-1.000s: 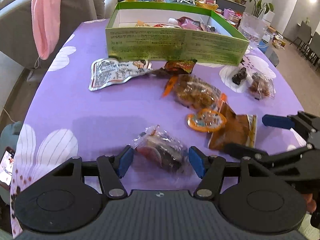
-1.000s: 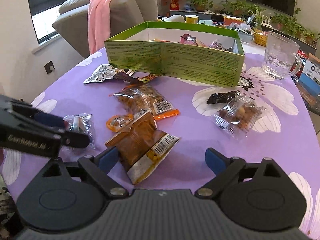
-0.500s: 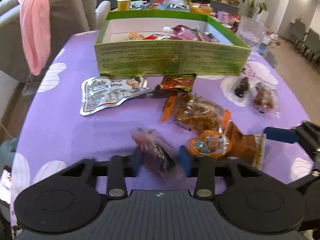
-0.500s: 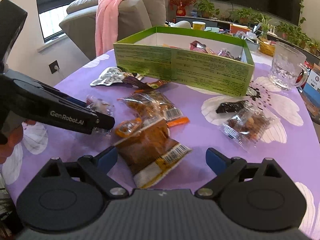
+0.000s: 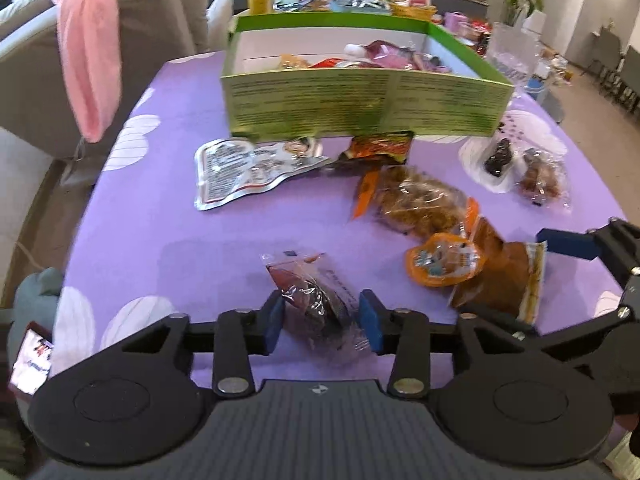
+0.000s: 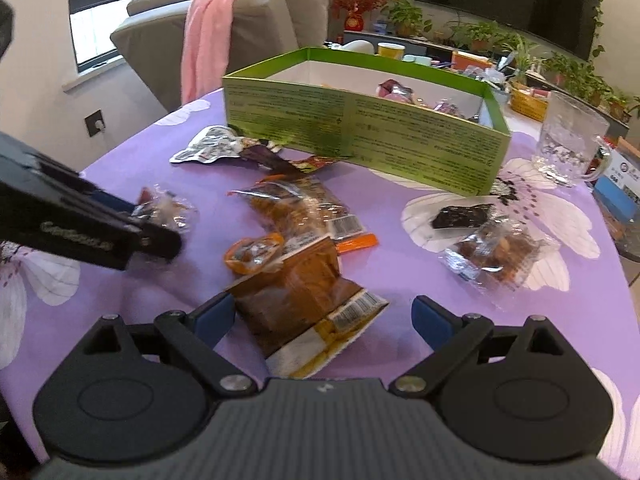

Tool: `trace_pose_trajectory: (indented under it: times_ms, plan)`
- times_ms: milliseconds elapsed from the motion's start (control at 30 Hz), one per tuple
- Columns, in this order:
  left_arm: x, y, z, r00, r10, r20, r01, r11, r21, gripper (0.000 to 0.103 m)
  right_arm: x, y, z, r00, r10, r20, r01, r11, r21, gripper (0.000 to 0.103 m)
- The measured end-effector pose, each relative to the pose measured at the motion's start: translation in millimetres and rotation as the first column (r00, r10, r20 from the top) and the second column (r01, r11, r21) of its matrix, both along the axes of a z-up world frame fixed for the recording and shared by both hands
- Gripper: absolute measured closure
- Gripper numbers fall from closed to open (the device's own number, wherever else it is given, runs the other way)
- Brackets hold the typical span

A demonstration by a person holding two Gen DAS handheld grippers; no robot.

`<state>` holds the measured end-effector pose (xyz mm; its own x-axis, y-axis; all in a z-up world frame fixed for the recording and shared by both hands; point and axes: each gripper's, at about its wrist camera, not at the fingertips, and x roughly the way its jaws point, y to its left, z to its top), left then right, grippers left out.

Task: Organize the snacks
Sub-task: 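Grasp the clear cookie packet with the left tool while the right tool grasps the brown barcode packet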

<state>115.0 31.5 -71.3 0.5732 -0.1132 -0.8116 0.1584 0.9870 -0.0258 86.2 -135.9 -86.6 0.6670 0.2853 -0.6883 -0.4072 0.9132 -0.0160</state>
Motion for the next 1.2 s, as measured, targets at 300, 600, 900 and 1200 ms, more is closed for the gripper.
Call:
trace_pose_trajectory:
  times_ms: [300,600,900,1200]
  plan:
    - [2.2,-2.6,1.4,1.0,0.027,0.001,-0.027,0.999,0.021,0.056,3.7,-4.5,0.9,0.999,0.025,0.033,-0.025,1.0,-0.004,0.042]
    - [8.1,-8.8,-5.3,1.0,0.027,0.002,-0.027,0.999,0.032,0.055,11.6,0.4,-0.6,0.996,0.088,0.033,-0.087,0.996,-0.03,0.042]
    - [-1.2,-1.7,9.3,0.998,-0.006,0.058,0.009,0.999,-0.044,0.069,2.0,-0.5,7.2,0.99,0.125,0.059,-0.122,0.991,-0.053,0.043]
    - [-7.3,-9.9,39.1,0.989,-0.026,0.145,0.033,0.998,-0.052,0.069,1.6,-24.4,39.4,0.991,0.013,0.133,-0.021,0.998,0.057,0.056]
